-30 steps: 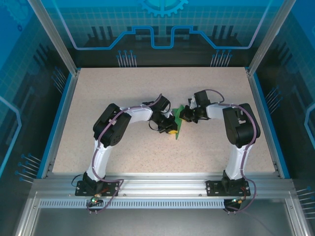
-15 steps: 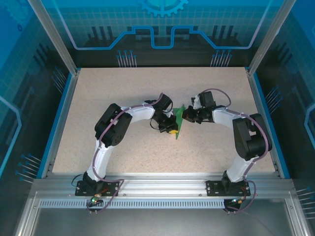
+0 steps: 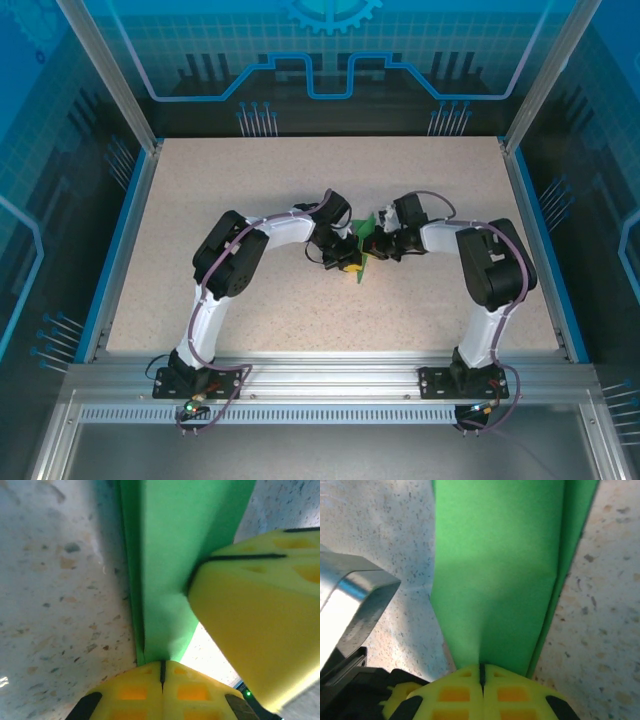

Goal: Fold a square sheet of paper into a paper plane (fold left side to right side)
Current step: Fold the wing for the fifth time at the center of the table.

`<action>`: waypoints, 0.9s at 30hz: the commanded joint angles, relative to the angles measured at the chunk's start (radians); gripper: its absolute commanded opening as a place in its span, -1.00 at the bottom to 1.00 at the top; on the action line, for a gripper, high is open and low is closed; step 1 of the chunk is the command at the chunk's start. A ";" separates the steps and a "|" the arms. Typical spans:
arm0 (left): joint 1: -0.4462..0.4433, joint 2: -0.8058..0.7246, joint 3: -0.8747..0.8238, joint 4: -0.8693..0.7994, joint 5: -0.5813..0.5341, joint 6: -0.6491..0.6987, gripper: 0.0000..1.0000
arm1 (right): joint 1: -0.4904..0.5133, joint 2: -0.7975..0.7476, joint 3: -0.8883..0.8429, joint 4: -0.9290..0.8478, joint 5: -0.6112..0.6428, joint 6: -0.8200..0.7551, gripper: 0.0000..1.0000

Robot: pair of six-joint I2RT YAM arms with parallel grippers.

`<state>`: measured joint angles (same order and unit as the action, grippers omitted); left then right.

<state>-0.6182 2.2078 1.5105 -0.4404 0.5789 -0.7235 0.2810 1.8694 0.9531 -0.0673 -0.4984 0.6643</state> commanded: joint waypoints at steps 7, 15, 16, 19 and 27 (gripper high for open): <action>-0.006 0.046 -0.004 -0.088 -0.071 0.013 -1.00 | 0.007 0.060 0.082 -0.081 0.065 -0.061 -0.89; -0.006 0.047 -0.001 -0.095 -0.073 0.014 -1.00 | -0.009 0.094 0.131 -0.122 0.102 -0.098 -0.90; -0.007 0.048 -0.001 -0.097 -0.073 0.013 -1.00 | -0.010 0.096 0.142 -0.129 0.103 -0.104 -0.89; -0.006 0.048 0.000 -0.099 -0.075 0.013 -1.00 | -0.016 0.107 0.164 -0.140 0.107 -0.113 -0.89; -0.006 0.053 0.004 -0.103 -0.075 0.015 -1.00 | -0.040 0.142 0.220 -0.159 0.103 -0.128 -0.89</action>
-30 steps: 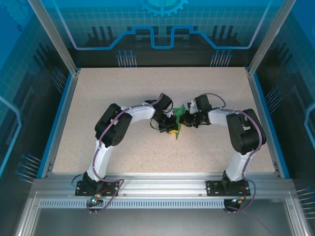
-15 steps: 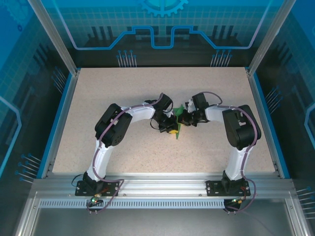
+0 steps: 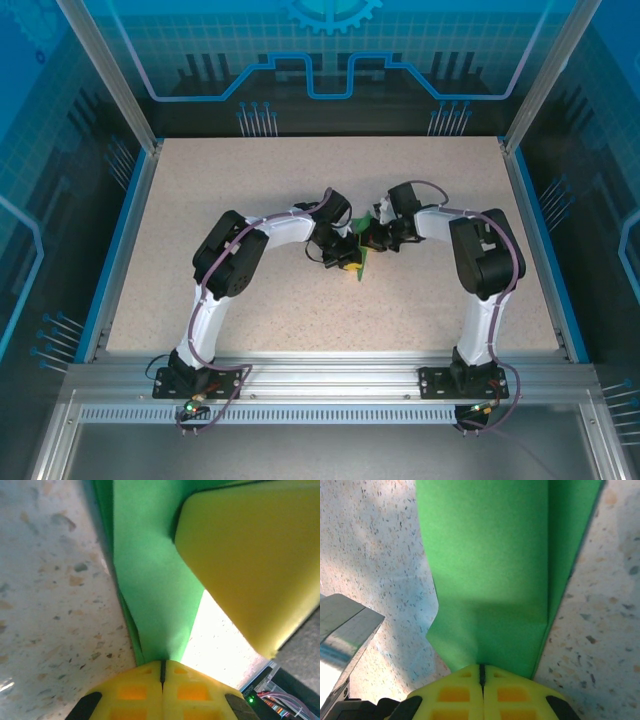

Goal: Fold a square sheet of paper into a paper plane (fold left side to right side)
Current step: Fold the wing for the fifth time at the center of the table.

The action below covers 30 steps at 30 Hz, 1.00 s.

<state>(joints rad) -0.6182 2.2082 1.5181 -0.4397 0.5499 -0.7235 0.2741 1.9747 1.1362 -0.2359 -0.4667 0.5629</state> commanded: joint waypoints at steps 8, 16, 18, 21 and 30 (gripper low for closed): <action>-0.006 0.050 -0.002 -0.104 -0.048 0.019 -1.00 | -0.042 0.071 0.079 -0.014 0.057 -0.036 -0.89; -0.008 0.060 0.007 -0.119 -0.049 0.019 -1.00 | -0.056 0.079 0.123 -0.044 0.064 -0.056 -0.89; -0.008 0.060 0.008 -0.120 -0.051 0.018 -1.00 | -0.057 0.086 0.140 -0.055 0.068 -0.062 -0.88; -0.008 0.060 0.008 -0.120 -0.050 0.019 -1.00 | -0.064 0.103 0.161 -0.063 0.068 -0.065 -0.88; -0.009 0.061 0.009 -0.123 -0.051 0.018 -1.00 | -0.088 0.159 0.234 -0.088 0.075 -0.076 -0.89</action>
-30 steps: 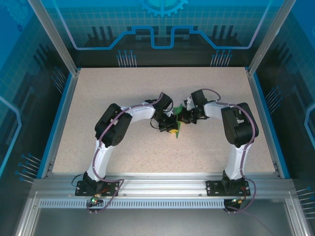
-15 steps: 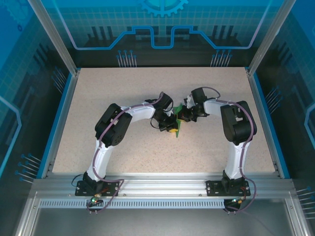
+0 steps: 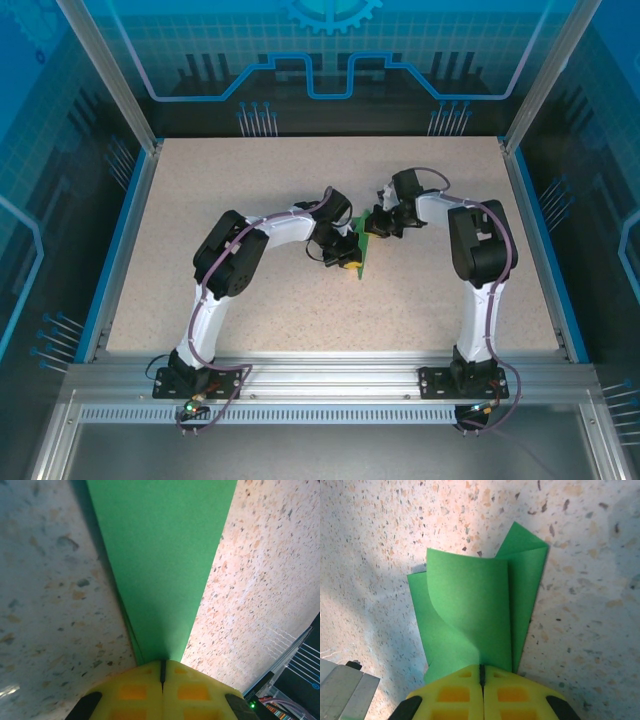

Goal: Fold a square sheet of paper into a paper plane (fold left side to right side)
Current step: Fold the wing for the fifth time at the center of the table.

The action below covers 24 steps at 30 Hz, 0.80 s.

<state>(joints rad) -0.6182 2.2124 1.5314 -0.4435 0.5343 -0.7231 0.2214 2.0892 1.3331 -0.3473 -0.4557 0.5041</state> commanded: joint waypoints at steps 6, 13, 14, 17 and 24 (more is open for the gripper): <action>-0.008 0.061 -0.002 -0.121 -0.034 0.017 -1.00 | -0.052 0.064 0.093 -0.001 0.054 -0.028 -0.88; -0.009 0.062 0.001 -0.125 -0.035 0.019 -1.00 | -0.074 0.097 0.147 -0.022 0.045 -0.032 -0.88; -0.008 0.061 0.001 -0.125 -0.035 0.019 -1.00 | -0.076 0.101 0.155 -0.025 0.046 -0.034 -0.88; -0.008 0.063 0.004 -0.127 -0.035 0.019 -1.00 | -0.085 0.119 0.183 -0.036 0.042 -0.036 -0.88; -0.008 0.064 0.007 -0.130 -0.036 0.019 -1.00 | -0.106 0.166 0.262 -0.066 0.038 -0.039 -0.88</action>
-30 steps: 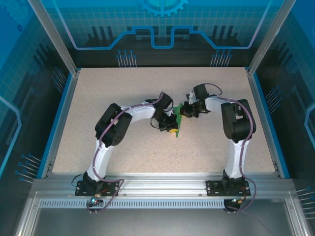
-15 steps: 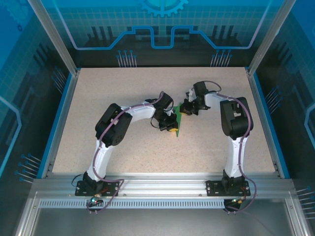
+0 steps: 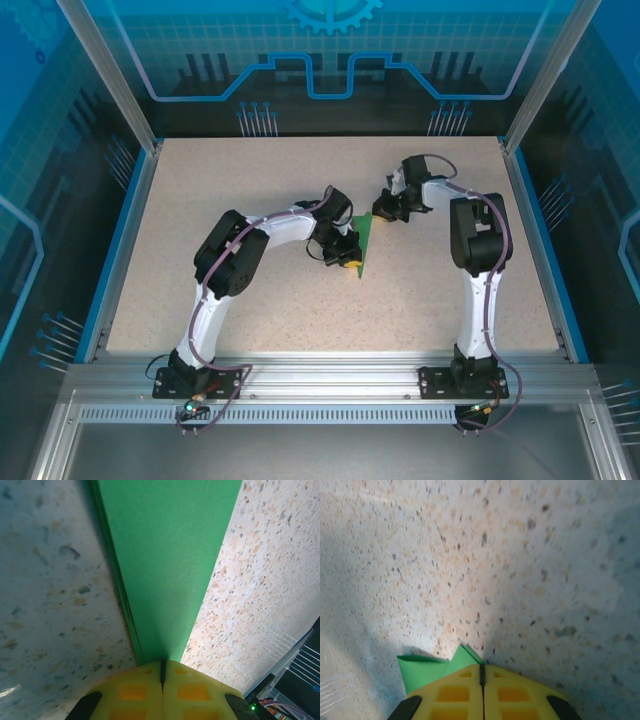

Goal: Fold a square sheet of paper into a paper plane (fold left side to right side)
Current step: Fold the wing for the fifth time at the center of the table.

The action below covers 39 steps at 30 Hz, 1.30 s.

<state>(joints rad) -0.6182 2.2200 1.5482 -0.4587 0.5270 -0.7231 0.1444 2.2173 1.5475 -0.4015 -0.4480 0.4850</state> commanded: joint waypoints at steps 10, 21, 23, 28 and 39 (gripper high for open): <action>-0.009 0.049 -0.013 -0.112 -0.034 0.020 -1.00 | -0.038 -0.049 0.030 -0.005 0.024 -0.021 -0.87; -0.015 0.041 -0.013 -0.109 -0.040 0.027 -1.00 | 0.066 -0.272 -0.287 0.134 -0.142 0.064 -0.86; -0.015 0.041 -0.013 -0.111 -0.041 0.027 -1.00 | 0.090 -0.265 -0.321 0.170 -0.162 0.093 -0.86; -0.017 0.036 -0.014 -0.110 -0.044 0.028 -1.00 | 0.125 -0.215 -0.340 0.181 -0.159 0.113 -0.86; -0.022 -0.054 -0.057 -0.027 -0.045 0.021 -1.00 | 0.120 -0.143 -0.349 0.096 -0.079 0.098 -0.87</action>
<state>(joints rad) -0.6224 2.2047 1.5311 -0.4572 0.5186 -0.7074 0.2565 2.0457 1.2106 -0.2539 -0.5575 0.5835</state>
